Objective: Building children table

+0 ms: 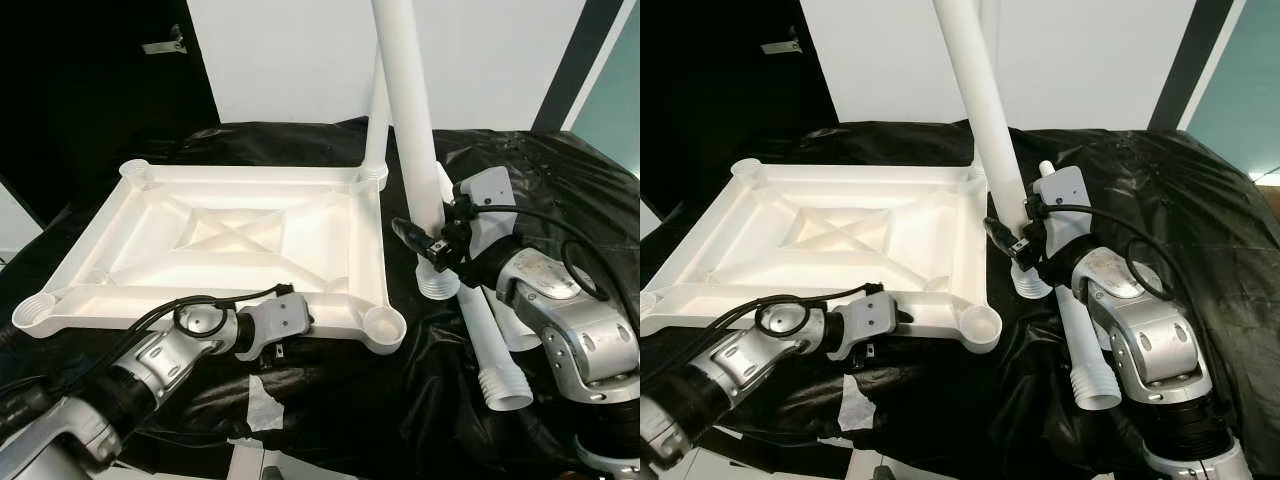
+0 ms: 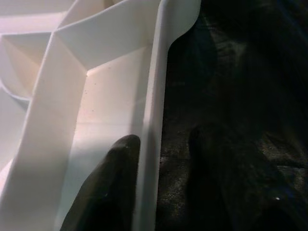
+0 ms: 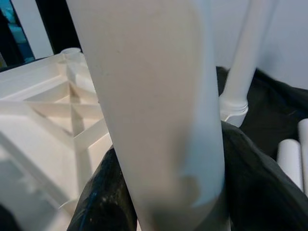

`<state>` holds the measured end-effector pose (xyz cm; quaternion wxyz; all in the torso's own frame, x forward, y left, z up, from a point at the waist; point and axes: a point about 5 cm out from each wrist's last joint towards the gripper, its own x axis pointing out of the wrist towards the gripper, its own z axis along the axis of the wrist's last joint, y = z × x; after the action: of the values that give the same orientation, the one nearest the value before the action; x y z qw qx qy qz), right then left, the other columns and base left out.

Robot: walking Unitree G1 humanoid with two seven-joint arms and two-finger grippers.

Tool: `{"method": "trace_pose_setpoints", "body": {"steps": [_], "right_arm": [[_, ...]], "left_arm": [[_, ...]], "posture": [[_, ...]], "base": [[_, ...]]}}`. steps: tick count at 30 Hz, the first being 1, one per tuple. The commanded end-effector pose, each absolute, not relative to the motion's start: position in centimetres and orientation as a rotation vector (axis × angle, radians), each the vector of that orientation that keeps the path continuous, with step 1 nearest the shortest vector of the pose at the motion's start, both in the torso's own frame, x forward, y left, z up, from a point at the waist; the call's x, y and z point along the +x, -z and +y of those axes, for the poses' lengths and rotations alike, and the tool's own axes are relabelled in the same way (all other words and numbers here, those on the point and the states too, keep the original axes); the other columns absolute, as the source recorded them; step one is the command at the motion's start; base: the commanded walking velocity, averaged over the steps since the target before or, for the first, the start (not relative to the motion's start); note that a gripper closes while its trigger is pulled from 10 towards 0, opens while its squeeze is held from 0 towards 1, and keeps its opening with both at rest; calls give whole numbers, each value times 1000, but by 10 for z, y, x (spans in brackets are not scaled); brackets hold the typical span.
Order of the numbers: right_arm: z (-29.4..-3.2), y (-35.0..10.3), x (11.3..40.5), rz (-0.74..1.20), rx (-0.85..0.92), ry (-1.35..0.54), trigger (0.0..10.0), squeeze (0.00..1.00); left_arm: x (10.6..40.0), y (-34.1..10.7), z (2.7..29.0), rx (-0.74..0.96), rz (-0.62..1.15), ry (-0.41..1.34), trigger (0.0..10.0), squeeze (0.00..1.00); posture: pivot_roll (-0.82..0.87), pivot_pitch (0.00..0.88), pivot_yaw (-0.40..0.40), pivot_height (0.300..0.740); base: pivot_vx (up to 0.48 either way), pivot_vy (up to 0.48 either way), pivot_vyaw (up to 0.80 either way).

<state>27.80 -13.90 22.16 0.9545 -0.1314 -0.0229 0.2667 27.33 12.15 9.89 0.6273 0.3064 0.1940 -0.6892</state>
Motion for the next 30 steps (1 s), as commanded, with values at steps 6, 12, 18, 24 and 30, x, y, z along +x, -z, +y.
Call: {"method": "trace_pose_setpoints", "body": {"steps": [6,12,18,24,30], "right_arm": [[-132,-223,279,-77,-260,-560,10000,0],[-125,-211,273,-53,-232,-592,10000,0],[-120,-199,264,-33,-181,-642,10000,0],[-129,-185,256,1,-164,-641,10000,0],[-139,-174,253,34,-160,-595,10000,0]], "left_arm": [[249,-69,109,581,577,1750,0,0],[263,-64,90,633,493,1649,10000,0],[280,-61,69,651,450,1504,10000,0],[291,-66,51,587,405,1397,10000,0],[292,-61,55,607,409,1396,10000,0]], "posture": [[-72,0,0,740],[-77,0,2,740],[-81,0,9,740],[-84,0,19,740],[-89,0,28,740]], "base": [[0,0,0],[0,0,0],[0,0,0],[0,0,0],[0,0,0]]}}
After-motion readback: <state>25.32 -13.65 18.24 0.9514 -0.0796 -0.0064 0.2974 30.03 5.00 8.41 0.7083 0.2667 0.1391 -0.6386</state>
